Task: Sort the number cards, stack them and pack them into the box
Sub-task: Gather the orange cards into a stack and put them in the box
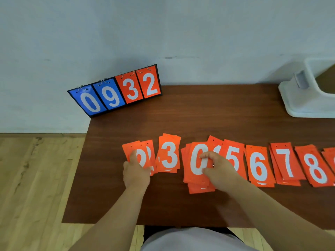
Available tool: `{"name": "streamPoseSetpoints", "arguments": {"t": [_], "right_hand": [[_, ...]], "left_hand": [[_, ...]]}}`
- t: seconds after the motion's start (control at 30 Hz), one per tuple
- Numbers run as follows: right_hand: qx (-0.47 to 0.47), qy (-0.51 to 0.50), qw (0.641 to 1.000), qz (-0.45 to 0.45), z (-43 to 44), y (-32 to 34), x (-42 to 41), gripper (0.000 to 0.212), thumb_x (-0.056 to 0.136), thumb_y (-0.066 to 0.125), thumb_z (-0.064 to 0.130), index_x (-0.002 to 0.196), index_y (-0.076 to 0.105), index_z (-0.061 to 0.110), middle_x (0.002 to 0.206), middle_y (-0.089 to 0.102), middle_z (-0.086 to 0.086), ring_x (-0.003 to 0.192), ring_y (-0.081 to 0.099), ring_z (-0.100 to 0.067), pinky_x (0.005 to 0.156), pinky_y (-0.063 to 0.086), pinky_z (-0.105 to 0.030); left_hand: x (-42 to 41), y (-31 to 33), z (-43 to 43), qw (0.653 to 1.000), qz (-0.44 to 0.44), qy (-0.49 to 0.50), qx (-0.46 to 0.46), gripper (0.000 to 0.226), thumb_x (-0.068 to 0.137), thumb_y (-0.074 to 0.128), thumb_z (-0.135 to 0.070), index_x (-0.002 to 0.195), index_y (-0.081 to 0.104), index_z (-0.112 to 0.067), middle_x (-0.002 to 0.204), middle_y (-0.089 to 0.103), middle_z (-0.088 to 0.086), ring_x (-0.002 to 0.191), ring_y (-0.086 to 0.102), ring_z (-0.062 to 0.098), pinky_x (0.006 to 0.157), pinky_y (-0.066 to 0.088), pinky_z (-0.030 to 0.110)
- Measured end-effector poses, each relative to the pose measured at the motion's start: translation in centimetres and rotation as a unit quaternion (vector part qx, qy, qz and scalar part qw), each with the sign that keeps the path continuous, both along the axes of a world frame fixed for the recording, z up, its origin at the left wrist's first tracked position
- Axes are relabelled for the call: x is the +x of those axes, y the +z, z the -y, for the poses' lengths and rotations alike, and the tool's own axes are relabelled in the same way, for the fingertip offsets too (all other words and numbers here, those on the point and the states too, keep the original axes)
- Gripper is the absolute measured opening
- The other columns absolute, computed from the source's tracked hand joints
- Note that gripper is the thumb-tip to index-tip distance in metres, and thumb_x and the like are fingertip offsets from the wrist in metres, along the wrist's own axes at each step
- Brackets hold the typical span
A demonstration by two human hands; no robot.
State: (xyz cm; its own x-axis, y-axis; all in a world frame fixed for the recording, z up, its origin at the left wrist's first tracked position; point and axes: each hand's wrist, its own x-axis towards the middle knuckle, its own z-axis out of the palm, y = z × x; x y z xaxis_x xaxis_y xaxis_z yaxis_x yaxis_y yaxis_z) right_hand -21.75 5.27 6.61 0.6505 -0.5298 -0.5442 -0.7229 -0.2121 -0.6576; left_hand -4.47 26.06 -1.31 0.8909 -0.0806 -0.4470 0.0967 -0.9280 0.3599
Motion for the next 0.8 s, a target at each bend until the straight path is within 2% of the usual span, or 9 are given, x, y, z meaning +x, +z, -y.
{"name": "streamPoseSetpoints", "arguments": {"t": [0.07, 0.17, 0.27, 0.37, 0.47, 0.53, 0.67, 0.8], "right_hand": [[0.000, 0.004, 1.000, -0.001, 0.3, -0.2, -0.2, 0.041, 0.097, 0.061, 0.008, 0.121, 0.055, 0.040, 0.121, 0.049, 0.010, 0.074, 0.053, -0.004, 0.064, 0.055, -0.021], [0.006, 0.010, 1.000, -0.007, 0.4, -0.4, -0.3, 0.041, 0.098, 0.062, 0.010, 0.123, 0.054, 0.040, 0.133, 0.052, 0.006, 0.079, 0.054, -0.004, 0.052, 0.048, -0.012], [0.011, 0.011, 1.000, -0.010, 0.1, -0.7, -0.1, 0.040, 0.097, 0.063, 0.010, 0.121, 0.054, 0.041, 0.141, 0.053, 0.003, 0.094, 0.055, -0.010, 0.054, 0.046, -0.012], [0.025, -0.001, 1.000, -0.011, -0.5, -0.9, 0.4, 0.039, 0.097, 0.063, 0.010, 0.119, 0.055, 0.042, 0.140, 0.054, 0.003, 0.084, 0.058, -0.008, 0.055, 0.050, -0.013], [0.027, -0.007, 1.000, -0.014, -1.5, -1.1, 1.0, 0.039, 0.097, 0.064, 0.012, 0.121, 0.055, 0.042, 0.141, 0.055, 0.002, 0.083, 0.058, -0.007, 0.054, 0.050, -0.011], [0.023, -0.014, 0.999, -0.021, -2.3, -1.1, 1.5, 0.039, 0.098, 0.064, 0.012, 0.121, 0.054, 0.041, 0.142, 0.054, 0.002, 0.091, 0.058, -0.009, 0.054, 0.047, -0.009], [0.018, -0.026, 0.999, -0.034, -3.9, -0.8, 2.9, 0.038, 0.098, 0.063, 0.012, 0.121, 0.053, 0.041, 0.144, 0.053, 0.001, 0.110, 0.057, -0.017, 0.060, 0.049, -0.010], [0.022, -0.046, 0.998, -0.036, -5.5, -0.2, 4.7, 0.038, 0.098, 0.063, 0.012, 0.121, 0.054, 0.040, 0.145, 0.052, 0.000, 0.123, 0.058, -0.025, 0.084, 0.057, -0.025]], "left_hand": [[-0.1, 0.4, 0.5, 0.999, 0.023, -0.008, 0.038, 0.088, 0.085, 0.079, -0.039, 0.153, 0.024, -0.035, 0.140, 0.046, 0.012, 0.128, 0.048, 0.039, 0.100, 0.048, 0.051], [0.0, 0.7, 1.3, 1.000, 0.010, -0.007, 0.022, 0.086, 0.087, 0.078, -0.029, 0.153, 0.023, -0.034, 0.140, 0.042, 0.012, 0.128, 0.047, 0.040, 0.099, 0.050, 0.050], [0.3, 0.7, 1.8, 0.999, -0.030, 0.017, -0.001, 0.092, 0.082, 0.083, -0.025, 0.153, 0.024, -0.034, 0.140, 0.034, 0.012, 0.124, 0.050, 0.040, 0.097, 0.053, 0.048], [0.9, 0.5, 1.5, 0.998, -0.057, 0.023, -0.011, 0.094, 0.081, 0.085, -0.026, 0.153, 0.025, -0.037, 0.141, 0.031, 0.012, 0.123, 0.053, 0.038, 0.096, 0.054, 0.047], [1.2, 0.1, 0.6, 0.997, -0.063, -0.005, -0.041, 0.087, 0.087, 0.080, -0.023, 0.155, 0.028, -0.033, 0.146, 0.039, 0.011, 0.129, 0.052, 0.036, 0.100, 0.052, 0.047], [1.5, -0.2, -0.1, 0.995, -0.070, 0.000, -0.077, 0.081, 0.089, 0.078, -0.020, 0.156, 0.032, -0.029, 0.150, 0.045, 0.009, 0.135, 0.049, 0.033, 0.102, 0.051, 0.044], [2.7, -0.1, -1.9, 0.987, -0.088, 0.027, -0.132, 0.068, 0.091, 0.074, -0.012, 0.150, 0.043, -0.029, 0.152, 0.046, 0.005, 0.136, 0.049, 0.030, 0.098, 0.053, 0.038], [3.9, 0.5, -4.4, 0.981, -0.093, 0.039, -0.164, 0.062, 0.094, 0.069, -0.009, 0.147, 0.045, -0.031, 0.154, 0.045, 0.004, 0.137, 0.048, 0.028, 0.102, 0.052, 0.039]]}}
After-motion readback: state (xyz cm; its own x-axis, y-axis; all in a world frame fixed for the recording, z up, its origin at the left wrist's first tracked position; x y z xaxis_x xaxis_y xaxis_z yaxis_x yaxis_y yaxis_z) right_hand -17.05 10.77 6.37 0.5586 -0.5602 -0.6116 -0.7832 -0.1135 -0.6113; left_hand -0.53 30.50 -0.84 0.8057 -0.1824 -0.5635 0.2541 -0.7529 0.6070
